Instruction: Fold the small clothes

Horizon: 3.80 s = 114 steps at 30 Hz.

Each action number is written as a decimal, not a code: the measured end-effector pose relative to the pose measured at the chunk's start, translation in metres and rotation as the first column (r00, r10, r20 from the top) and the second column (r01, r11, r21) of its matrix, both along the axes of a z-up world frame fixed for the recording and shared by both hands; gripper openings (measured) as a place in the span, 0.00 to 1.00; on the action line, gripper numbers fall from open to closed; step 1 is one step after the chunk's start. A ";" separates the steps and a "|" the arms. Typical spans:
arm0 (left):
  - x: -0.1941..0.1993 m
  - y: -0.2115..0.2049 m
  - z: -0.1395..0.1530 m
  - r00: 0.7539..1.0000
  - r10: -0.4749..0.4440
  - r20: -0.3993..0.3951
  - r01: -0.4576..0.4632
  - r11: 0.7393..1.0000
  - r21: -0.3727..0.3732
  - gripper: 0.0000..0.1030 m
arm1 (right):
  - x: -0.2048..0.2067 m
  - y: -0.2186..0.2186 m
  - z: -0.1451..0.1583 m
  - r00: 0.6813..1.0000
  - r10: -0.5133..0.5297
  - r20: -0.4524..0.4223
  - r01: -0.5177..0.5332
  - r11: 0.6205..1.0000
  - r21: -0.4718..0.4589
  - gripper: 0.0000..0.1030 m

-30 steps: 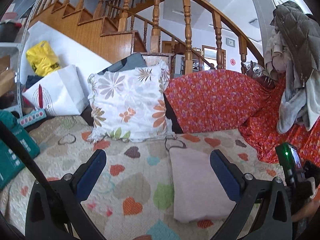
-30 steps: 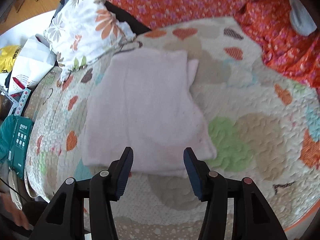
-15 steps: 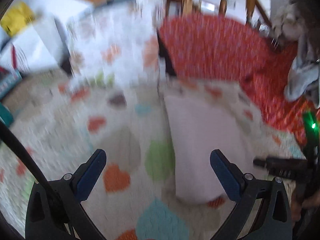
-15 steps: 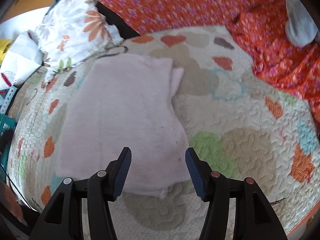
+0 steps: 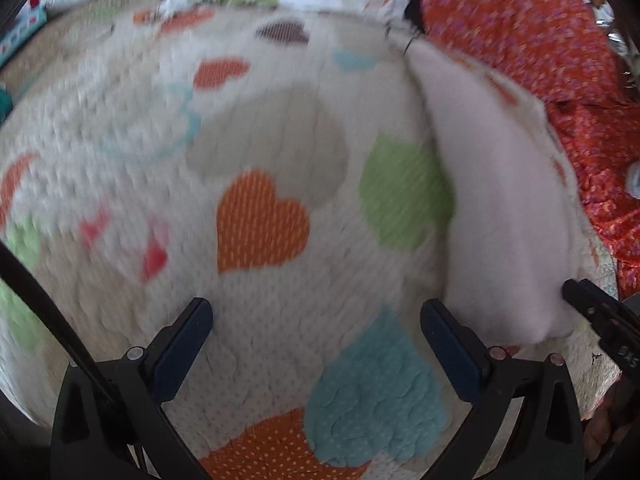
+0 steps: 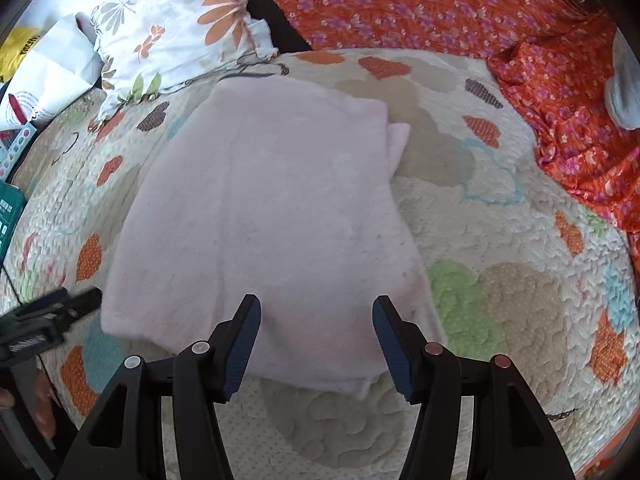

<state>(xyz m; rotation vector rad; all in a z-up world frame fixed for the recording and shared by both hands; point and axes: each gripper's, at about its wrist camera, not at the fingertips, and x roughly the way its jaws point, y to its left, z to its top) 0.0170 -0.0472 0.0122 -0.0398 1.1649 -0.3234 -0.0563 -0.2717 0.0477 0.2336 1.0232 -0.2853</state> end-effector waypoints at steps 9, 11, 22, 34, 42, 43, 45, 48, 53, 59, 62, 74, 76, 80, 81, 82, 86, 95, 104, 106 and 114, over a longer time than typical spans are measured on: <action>-0.009 -0.016 -0.008 0.997 -0.021 0.071 0.012 0.991 0.130 1.00 | -0.006 -0.010 -0.002 0.999 -0.033 -0.001 0.032 0.997 0.071 0.62; -0.008 -0.014 -0.009 0.997 -0.007 0.074 -0.002 0.993 0.119 1.00 | -0.006 -0.009 0.000 0.999 -0.032 0.002 0.032 0.997 0.073 0.63; -0.004 -0.013 -0.005 0.998 -0.010 0.056 0.002 0.991 0.133 1.00 | -0.007 -0.003 0.000 1.000 -0.023 0.001 0.023 0.998 0.065 0.64; -0.021 -0.008 0.027 0.974 0.023 0.226 -0.063 0.983 0.170 1.00 | -0.009 0.002 0.002 1.000 -0.015 0.012 0.015 0.999 0.044 0.65; -0.029 -0.017 0.029 0.974 -0.024 0.226 -0.018 0.983 0.182 1.00 | -0.007 0.010 0.001 1.000 0.000 0.007 0.000 1.000 -0.022 0.65; -0.029 -0.017 0.030 0.974 -0.023 0.224 -0.018 0.984 0.180 1.00 | -0.007 0.011 0.001 1.000 0.002 0.007 -0.001 0.999 -0.034 0.65; -0.030 -0.016 0.029 0.976 -0.020 0.218 -0.019 0.984 0.176 1.00 | -0.006 0.014 0.001 1.000 0.009 0.005 -0.008 0.998 -0.060 0.65; -0.028 -0.016 0.027 0.980 -0.022 0.200 -0.015 0.983 0.181 1.00 | -0.005 0.017 0.000 1.000 0.022 -0.001 -0.022 0.997 -0.074 0.66; -0.027 -0.015 0.023 0.984 -0.016 0.180 -0.017 0.983 0.180 1.00 | -0.005 0.018 -0.002 1.000 0.028 -0.009 -0.029 0.997 -0.071 0.66; -0.026 -0.014 0.019 0.988 -0.020 0.155 -0.008 0.985 0.175 1.00 | -0.005 0.018 -0.003 1.000 0.026 -0.013 -0.027 0.998 -0.063 0.67; -0.026 -0.015 0.019 0.987 -0.023 0.159 -0.006 0.984 0.180 1.00 | -0.004 0.018 -0.004 1.000 0.026 -0.015 -0.027 0.998 -0.059 0.68; -0.030 -0.020 0.017 0.980 -0.051 0.191 0.005 0.972 0.234 1.00 | -0.004 0.022 -0.007 0.999 0.036 -0.021 -0.037 0.998 -0.050 0.71; -0.031 -0.020 0.018 0.979 -0.056 0.198 0.007 0.971 0.241 1.00 | -0.004 0.022 -0.007 0.999 0.038 -0.022 -0.039 0.998 -0.051 0.71; -0.031 -0.021 0.016 0.979 -0.060 0.193 0.010 0.968 0.250 1.00 | -0.004 0.023 -0.008 0.999 0.042 -0.028 -0.044 0.998 -0.047 0.73; -0.031 -0.021 0.015 0.980 -0.061 0.191 0.011 0.968 0.252 1.00 | -0.004 0.024 -0.009 0.999 0.044 -0.030 -0.045 0.998 -0.045 0.73; -0.031 -0.022 0.014 0.980 -0.061 0.189 0.012 0.967 0.254 1.00 | -0.004 0.024 -0.010 0.998 0.046 -0.032 -0.047 0.998 -0.043 0.73; -0.032 -0.023 0.012 0.980 -0.066 0.186 0.016 0.966 0.260 1.00 | -0.003 0.026 -0.010 0.998 0.053 -0.034 -0.055 0.997 -0.048 0.74; -0.032 -0.024 0.009 0.983 -0.073 0.170 0.026 0.964 0.264 1.00 | -0.003 0.027 -0.012 0.998 0.057 -0.038 -0.059 0.997 -0.046 0.76; -0.033 -0.025 0.008 0.981 -0.079 0.175 0.030 0.963 0.267 1.00 | -0.003 0.028 -0.012 0.998 0.058 -0.038 -0.060 0.997 -0.047 0.76; -0.033 -0.025 0.009 0.981 -0.078 0.175 0.029 0.963 0.268 1.00 | -0.003 0.028 -0.012 0.998 0.058 -0.038 -0.059 0.997 -0.047 0.76; -0.033 -0.025 0.008 0.982 -0.078 0.174 0.029 0.963 0.268 1.00 | -0.003 0.028 -0.012 0.998 0.058 -0.038 -0.059 0.997 -0.047 0.76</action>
